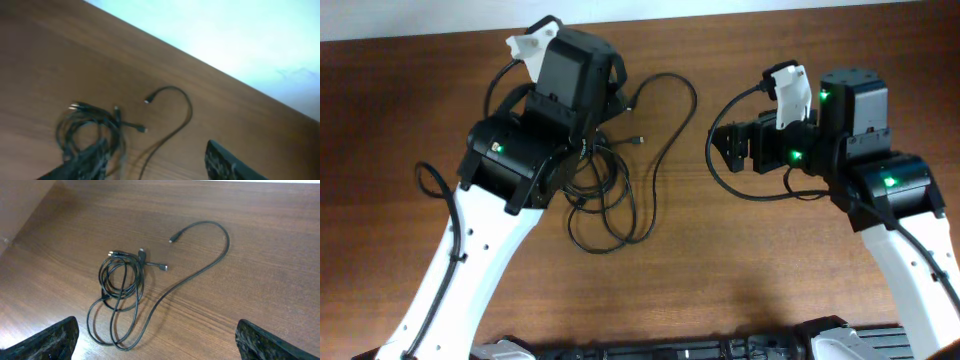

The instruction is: Untangle cables

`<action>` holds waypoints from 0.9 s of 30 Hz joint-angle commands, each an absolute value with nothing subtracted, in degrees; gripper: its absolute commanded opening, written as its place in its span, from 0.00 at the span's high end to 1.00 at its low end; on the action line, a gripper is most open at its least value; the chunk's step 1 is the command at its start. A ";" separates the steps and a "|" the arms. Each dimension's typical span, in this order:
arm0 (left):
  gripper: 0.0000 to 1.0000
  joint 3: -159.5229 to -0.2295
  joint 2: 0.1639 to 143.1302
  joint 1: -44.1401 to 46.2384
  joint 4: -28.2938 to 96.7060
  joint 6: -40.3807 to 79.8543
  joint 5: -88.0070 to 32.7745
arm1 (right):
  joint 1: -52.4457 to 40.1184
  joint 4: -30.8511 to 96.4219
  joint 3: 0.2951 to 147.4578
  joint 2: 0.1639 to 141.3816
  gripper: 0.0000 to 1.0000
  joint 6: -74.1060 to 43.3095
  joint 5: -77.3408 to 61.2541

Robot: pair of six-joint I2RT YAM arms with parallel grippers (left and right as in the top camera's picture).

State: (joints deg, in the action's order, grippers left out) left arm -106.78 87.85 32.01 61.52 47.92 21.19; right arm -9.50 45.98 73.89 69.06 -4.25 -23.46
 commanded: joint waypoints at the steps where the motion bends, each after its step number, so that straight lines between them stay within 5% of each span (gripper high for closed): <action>1: 0.27 -107.72 86.76 31.79 64.97 47.86 28.80 | -9.34 46.09 74.28 68.93 0.01 -3.20 -23.38; 5: 0.01 -107.72 86.74 28.29 70.78 47.86 30.48 | -9.37 46.11 74.26 68.93 0.01 -3.25 -23.40; 7: 0.01 -107.72 86.70 25.76 73.43 46.76 30.41 | -9.37 46.13 74.26 68.99 0.01 -3.22 -23.38; 13: 0.01 -107.72 84.12 21.61 77.12 18.37 27.46 | -9.43 45.15 74.26 72.73 0.01 -3.25 -28.38; 27: 0.01 -107.72 82.11 8.05 80.09 18.39 18.85 | -29.71 37.39 74.26 90.96 0.01 -3.22 -29.80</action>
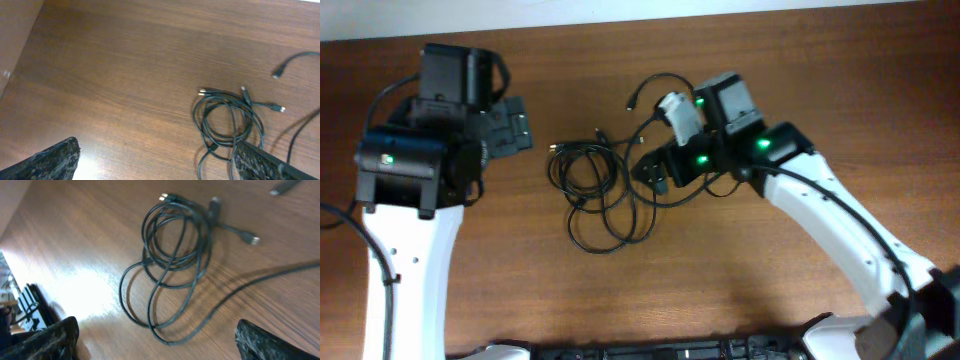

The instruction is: Untangle cables

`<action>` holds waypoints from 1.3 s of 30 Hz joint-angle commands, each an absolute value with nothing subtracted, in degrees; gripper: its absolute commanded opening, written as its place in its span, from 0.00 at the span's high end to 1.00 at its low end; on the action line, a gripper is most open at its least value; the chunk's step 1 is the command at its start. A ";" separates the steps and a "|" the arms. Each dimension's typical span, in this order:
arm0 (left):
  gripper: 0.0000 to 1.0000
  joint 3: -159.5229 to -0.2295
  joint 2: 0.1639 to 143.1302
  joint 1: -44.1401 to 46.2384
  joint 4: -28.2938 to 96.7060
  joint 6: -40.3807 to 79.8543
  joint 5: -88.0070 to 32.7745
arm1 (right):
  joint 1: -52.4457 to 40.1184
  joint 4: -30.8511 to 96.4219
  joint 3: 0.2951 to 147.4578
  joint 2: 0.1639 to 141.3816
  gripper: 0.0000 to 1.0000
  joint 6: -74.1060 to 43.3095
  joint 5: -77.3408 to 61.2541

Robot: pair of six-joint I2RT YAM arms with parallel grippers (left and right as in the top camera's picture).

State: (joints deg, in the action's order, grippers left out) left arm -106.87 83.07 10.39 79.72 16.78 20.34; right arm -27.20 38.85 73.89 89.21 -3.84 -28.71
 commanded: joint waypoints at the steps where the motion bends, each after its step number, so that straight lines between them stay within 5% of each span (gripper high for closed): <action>1: 0.01 -107.72 82.11 8.03 80.71 18.39 17.50 | -31.05 35.07 74.26 92.53 0.01 -3.22 -29.80; 32: 0.01 -107.72 82.11 8.08 80.90 18.39 17.30 | -37.98 3.55 74.26 122.63 0.02 -3.44 -23.73; 39: 0.01 -107.72 82.11 8.08 80.90 18.39 17.30 | -37.98 0.91 74.26 124.55 0.11 -3.42 -23.31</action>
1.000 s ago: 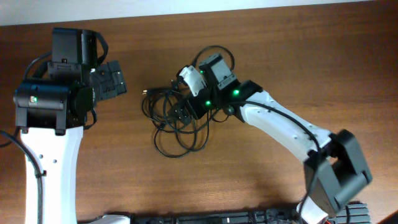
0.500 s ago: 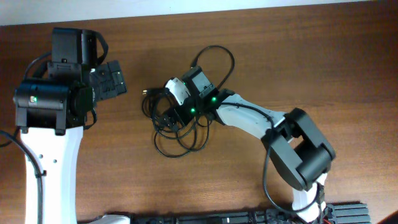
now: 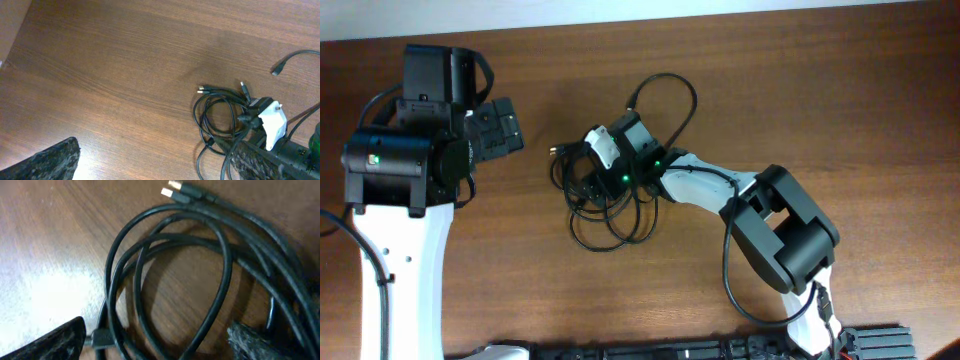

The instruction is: Untangle cables

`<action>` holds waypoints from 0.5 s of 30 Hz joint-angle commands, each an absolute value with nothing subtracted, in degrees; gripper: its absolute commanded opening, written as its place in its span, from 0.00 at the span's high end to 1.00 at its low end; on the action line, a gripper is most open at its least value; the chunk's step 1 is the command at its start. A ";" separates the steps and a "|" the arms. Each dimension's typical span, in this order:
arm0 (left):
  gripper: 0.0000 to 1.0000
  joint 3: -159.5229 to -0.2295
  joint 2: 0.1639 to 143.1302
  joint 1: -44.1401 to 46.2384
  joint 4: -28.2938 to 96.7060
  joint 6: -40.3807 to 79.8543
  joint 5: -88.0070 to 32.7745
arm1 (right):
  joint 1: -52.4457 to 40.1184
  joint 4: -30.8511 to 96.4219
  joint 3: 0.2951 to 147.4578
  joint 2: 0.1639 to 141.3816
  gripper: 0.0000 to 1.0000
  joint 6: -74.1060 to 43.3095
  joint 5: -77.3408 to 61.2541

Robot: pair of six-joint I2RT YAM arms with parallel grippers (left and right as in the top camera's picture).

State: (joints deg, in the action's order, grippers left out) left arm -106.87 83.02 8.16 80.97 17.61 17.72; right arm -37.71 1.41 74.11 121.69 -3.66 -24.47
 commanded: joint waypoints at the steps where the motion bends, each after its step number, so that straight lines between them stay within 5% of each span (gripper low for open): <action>1: 0.01 -107.72 82.11 8.08 80.90 18.39 17.30 | -37.98 0.47 74.26 125.12 0.12 -3.44 -23.35; 5: 0.01 -107.72 82.11 8.08 80.90 18.39 17.30 | -37.98 -0.91 74.26 126.65 0.35 -3.44 -23.35; 9: 0.01 -107.72 82.11 8.08 80.93 18.37 17.30 | -37.98 -0.95 74.26 126.72 0.76 -3.44 -23.33; 11: 0.01 -107.72 82.11 8.08 80.90 18.39 17.30 | -37.98 -0.95 74.26 126.72 0.80 -3.44 -23.31; 12: 0.01 -107.72 82.11 8.08 80.90 18.39 17.30 | -37.98 -0.97 74.26 126.72 0.96 -3.44 -23.29; 15: 0.01 -107.72 82.11 8.08 80.90 18.39 17.30 | -37.80 -1.13 74.28 126.69 0.96 -3.46 -23.31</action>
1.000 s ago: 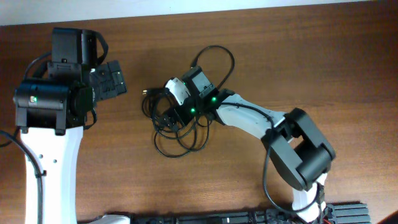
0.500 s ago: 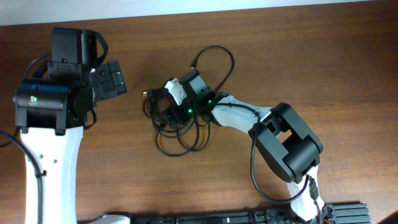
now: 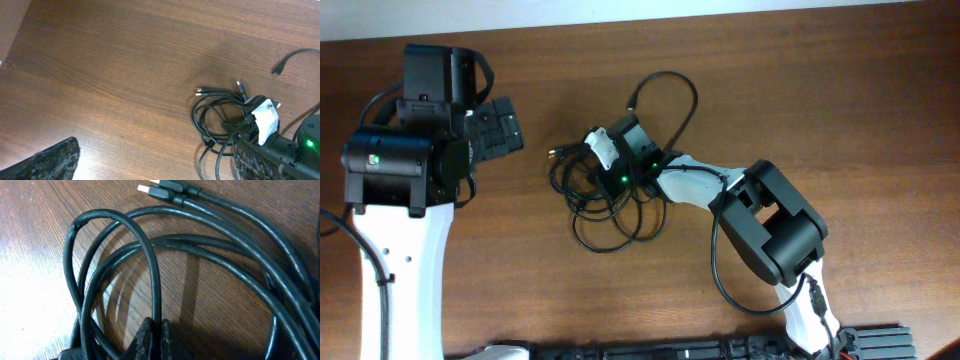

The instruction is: Untangle cables

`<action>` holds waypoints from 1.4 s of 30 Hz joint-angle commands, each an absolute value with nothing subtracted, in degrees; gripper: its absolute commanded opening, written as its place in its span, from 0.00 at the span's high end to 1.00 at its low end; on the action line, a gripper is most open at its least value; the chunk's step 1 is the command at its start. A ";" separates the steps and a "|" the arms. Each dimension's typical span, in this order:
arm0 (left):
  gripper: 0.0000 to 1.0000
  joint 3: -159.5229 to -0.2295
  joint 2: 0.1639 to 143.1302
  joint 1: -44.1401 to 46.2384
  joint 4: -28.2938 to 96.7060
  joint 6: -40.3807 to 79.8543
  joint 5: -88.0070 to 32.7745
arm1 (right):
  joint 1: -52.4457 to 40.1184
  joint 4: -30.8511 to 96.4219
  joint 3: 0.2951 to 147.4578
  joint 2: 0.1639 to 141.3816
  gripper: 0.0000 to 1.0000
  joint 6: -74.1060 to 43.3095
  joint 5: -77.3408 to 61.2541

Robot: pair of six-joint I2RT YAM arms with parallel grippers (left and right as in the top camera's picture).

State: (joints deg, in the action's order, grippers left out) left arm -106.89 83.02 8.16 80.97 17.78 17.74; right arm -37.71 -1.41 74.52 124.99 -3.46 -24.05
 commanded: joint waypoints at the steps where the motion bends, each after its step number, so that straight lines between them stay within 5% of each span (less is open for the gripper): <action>1: 0.01 -107.72 82.11 8.08 80.90 18.39 17.30 | -37.63 -1.08 74.28 126.45 0.96 -3.60 -23.33; 11: 0.01 -107.72 82.11 8.08 80.90 18.37 17.30 | -31.31 18.72 74.30 95.35 0.96 -4.93 -23.31; 20: 0.01 -107.72 82.11 8.08 80.90 18.39 17.30 | -21.08 4.80 74.30 66.54 0.96 -4.73 -16.43; 26: 0.01 -107.72 82.11 8.08 80.90 18.37 17.30 | -20.16 -2.68 74.30 61.41 0.96 -4.67 -15.20; 30: 0.01 -107.72 82.11 8.08 80.90 18.39 17.30 | -20.16 -2.39 74.28 61.80 0.96 4.71 0.36; 35: 0.01 -107.72 82.11 8.08 80.90 18.37 17.30 | -19.00 -4.43 74.28 62.41 0.96 22.41 36.07; 42: 0.01 -107.72 82.11 8.08 80.90 18.39 17.30 | 1.34 -5.26 74.28 62.41 0.96 28.71 47.42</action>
State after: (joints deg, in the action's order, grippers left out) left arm -106.89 83.02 8.16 80.97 17.78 17.72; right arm -5.87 -4.93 73.82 62.74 26.61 42.28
